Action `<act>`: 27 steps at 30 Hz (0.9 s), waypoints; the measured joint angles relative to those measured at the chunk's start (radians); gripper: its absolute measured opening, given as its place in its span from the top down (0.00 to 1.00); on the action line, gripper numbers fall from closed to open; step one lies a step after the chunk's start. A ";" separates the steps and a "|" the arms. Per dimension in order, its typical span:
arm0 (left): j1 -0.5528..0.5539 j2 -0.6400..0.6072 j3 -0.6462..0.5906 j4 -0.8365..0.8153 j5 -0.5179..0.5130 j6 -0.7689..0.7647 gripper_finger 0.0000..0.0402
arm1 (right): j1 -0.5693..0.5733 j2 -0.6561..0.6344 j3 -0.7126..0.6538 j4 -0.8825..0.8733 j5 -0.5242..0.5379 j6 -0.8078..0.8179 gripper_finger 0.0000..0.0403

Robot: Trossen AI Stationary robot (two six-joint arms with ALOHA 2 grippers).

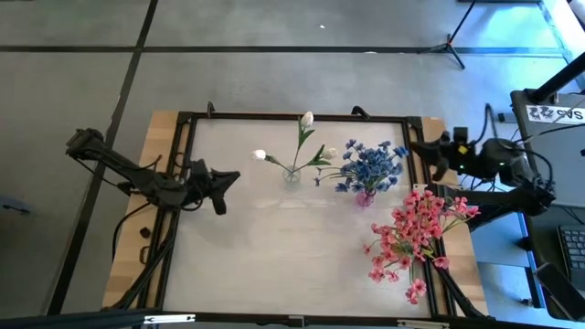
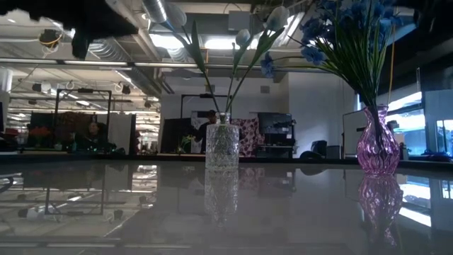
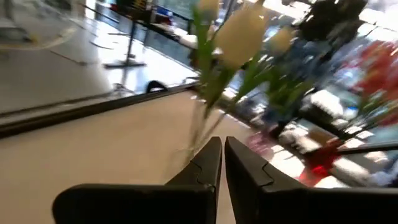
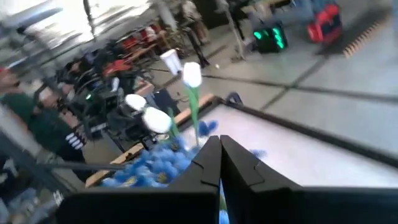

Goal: Sort flowers into vase by color
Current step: Return to Home Position

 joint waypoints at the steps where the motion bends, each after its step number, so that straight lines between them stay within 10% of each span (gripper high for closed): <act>1: 0.001 0.000 -0.019 0.000 -0.016 0.009 0.95 | 0.000 0.000 -0.015 0.000 0.011 0.044 0.99; 8: -0.011 -0.001 -0.086 0.030 -0.118 0.018 0.96 | 0.000 -0.040 -0.087 0.030 0.318 0.146 0.99; 14: -0.063 -0.011 -0.088 0.036 -0.113 0.156 0.97 | 0.000 -0.142 -0.143 0.200 0.369 -0.001 0.99; 23: -0.146 -0.087 -0.088 0.053 0.110 0.295 0.97 | 0.000 -0.246 -0.296 0.508 -0.217 -0.508 0.99; 27: -0.128 -0.093 -0.102 0.210 0.355 0.435 0.97 | 0.000 -0.224 -0.295 0.503 -0.265 -0.503 0.99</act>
